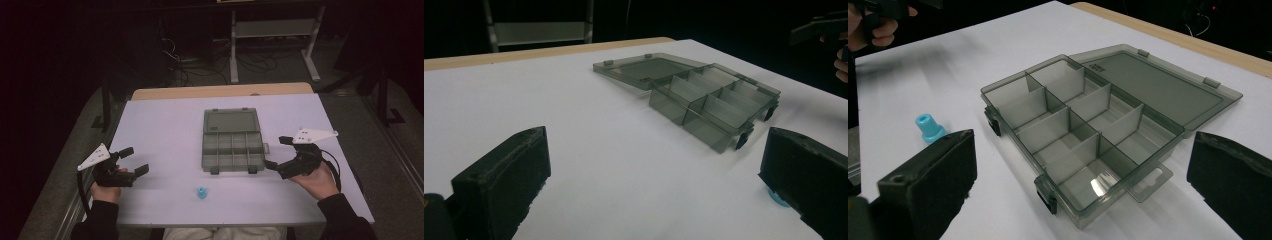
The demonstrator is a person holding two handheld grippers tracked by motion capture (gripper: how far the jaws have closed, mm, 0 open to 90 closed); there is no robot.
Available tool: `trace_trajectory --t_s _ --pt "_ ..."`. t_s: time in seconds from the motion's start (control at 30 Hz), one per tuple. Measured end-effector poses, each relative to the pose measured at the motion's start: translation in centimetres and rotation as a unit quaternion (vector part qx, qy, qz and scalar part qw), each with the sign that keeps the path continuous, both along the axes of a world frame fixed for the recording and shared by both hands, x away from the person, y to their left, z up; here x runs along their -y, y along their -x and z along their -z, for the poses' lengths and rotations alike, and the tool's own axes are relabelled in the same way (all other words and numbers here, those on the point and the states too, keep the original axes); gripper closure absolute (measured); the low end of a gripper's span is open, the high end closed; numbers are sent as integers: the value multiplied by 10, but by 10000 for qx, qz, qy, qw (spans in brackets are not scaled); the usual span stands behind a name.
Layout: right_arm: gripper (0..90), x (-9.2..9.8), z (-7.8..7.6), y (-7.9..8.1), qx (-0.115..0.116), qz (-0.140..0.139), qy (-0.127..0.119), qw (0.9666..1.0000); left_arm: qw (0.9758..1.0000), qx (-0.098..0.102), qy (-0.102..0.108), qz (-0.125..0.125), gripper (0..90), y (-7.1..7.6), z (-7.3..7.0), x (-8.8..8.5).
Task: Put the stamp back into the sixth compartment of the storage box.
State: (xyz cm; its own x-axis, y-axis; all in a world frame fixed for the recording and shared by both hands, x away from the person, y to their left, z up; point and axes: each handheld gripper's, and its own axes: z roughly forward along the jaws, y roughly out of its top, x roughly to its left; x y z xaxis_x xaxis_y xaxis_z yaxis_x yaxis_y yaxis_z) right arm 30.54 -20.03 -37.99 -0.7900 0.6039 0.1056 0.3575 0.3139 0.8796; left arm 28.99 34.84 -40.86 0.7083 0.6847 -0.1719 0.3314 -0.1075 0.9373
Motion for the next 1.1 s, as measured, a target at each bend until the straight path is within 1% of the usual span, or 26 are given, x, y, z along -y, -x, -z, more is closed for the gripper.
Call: trace_trajectory --t_s 0.27,0.47,0.63,0.8,1.0,1.1 --pt "0 -9 -1 0 3 -129 98 9999 10000 1 -1 5 0 0 0 0" --pt "0 -18 0 -2 -16 -266 227 9994 10000 -2 -1 3 0 0 0 0" --pt "0 -27 -1 0 25 -396 328 9987 10000 -3 -5 9 0 0 0 0" --pt "0 -36 -2 1 68 -530 359 9979 10000 -5 -4 15 0 0 0 0" --pt "0 -44 -2 1 30 -653 391 9971 10000 -9 -5 17 0 0 0 0" --pt "0 -48 0 1 4 -718 449 9964 10000 -8 -6 18 0 0 0 0"
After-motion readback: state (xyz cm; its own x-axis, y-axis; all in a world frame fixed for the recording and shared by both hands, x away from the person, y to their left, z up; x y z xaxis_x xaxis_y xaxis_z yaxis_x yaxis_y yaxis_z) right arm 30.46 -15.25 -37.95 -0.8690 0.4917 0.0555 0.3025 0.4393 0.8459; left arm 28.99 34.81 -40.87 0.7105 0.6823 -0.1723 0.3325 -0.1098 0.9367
